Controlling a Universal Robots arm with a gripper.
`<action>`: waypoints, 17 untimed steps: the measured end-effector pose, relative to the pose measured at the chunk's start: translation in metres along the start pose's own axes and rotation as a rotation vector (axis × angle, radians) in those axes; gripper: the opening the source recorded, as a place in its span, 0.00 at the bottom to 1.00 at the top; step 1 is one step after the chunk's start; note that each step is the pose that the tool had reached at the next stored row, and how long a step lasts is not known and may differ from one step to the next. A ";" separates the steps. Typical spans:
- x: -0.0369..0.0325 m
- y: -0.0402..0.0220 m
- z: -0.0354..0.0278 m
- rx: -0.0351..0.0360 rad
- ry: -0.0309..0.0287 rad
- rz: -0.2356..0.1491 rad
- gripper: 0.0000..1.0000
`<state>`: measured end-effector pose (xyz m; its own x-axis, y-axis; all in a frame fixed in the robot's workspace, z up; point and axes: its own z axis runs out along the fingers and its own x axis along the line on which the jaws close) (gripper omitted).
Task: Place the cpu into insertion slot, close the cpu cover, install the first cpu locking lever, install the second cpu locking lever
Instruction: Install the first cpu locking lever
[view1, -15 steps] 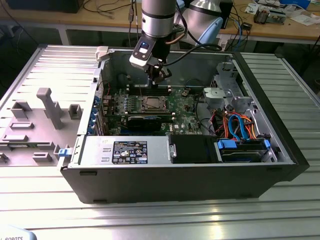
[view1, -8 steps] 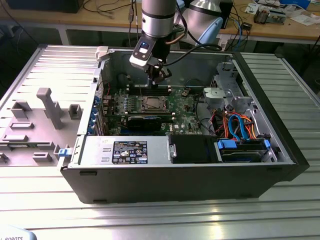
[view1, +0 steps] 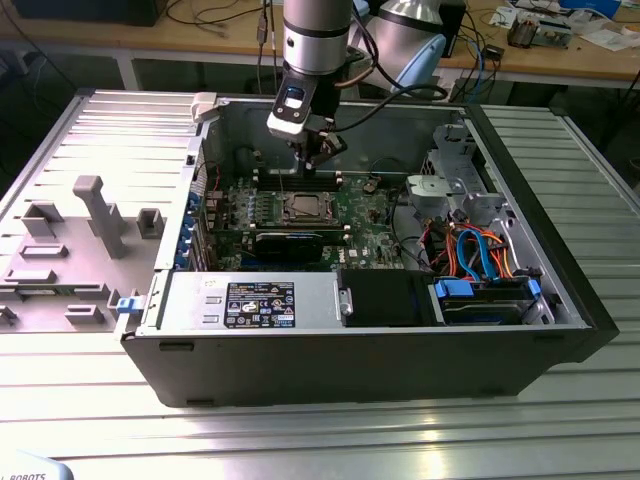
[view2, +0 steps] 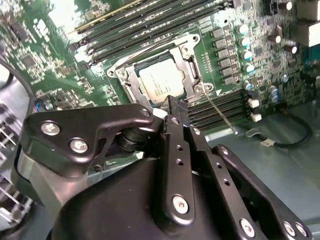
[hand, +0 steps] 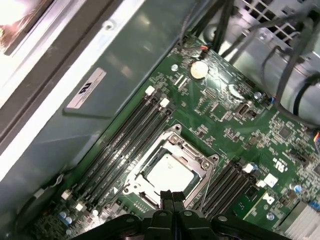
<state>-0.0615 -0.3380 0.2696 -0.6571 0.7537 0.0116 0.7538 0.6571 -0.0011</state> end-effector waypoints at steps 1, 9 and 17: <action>0.0000 0.0000 0.0000 0.0003 0.0000 -0.027 0.11; 0.0000 0.0000 0.0002 0.0025 -0.0002 -0.214 0.11; 0.0001 -0.0001 0.0002 0.0027 -0.0002 -0.228 0.11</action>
<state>-0.0616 -0.3380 0.2693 -0.8105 0.5857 0.0116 0.5857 0.8105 -0.0011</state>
